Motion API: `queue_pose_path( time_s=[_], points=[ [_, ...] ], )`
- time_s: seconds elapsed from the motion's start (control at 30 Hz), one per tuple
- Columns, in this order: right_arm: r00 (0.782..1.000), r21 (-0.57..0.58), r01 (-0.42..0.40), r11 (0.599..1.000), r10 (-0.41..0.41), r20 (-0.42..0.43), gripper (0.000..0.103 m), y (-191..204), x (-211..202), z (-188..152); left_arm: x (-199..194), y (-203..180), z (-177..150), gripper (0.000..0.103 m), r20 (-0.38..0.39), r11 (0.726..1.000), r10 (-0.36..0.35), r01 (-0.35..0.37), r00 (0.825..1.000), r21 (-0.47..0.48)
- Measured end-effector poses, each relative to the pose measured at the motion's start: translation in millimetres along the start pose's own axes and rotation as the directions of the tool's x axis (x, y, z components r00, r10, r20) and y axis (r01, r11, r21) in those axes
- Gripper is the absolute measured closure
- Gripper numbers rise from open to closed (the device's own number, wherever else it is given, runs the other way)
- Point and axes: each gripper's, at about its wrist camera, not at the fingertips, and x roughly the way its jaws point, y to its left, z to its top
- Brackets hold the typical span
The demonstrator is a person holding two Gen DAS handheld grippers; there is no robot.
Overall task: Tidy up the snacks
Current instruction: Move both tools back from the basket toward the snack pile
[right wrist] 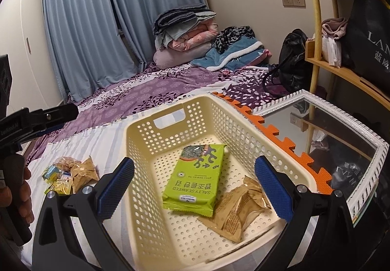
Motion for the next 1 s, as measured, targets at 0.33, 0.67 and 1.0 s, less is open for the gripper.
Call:
queue_pose_path(
  time_s=[0.33, 0.67, 1.0],
  points=[
    [0.998, -0.06, -0.056, 0.997, 0.056, -0.006, 0.005, 38.9, -0.9, 3.1, -27.3, 43.6, -11.4, 0.003, 0.026, 0.996, 0.036, -0.034, 0.999, -0.081],
    [0.993, -0.123, -0.113, 0.986, 0.11, -0.037, 0.005, 84.2, 0.2, -0.1, -53.7, 96.0, -30.7, 0.003, 0.034, 0.98, 0.098, -0.09, 0.995, -0.18],
    [0.979, -0.169, -0.188, 0.968, 0.171, -0.11, 0.005, 126.3, 8.7, -16.7, -76.5, 147.5, -57.9, 0.003, 0.021, 0.952, 0.164, -0.153, 0.986, -0.266]
  ],
)
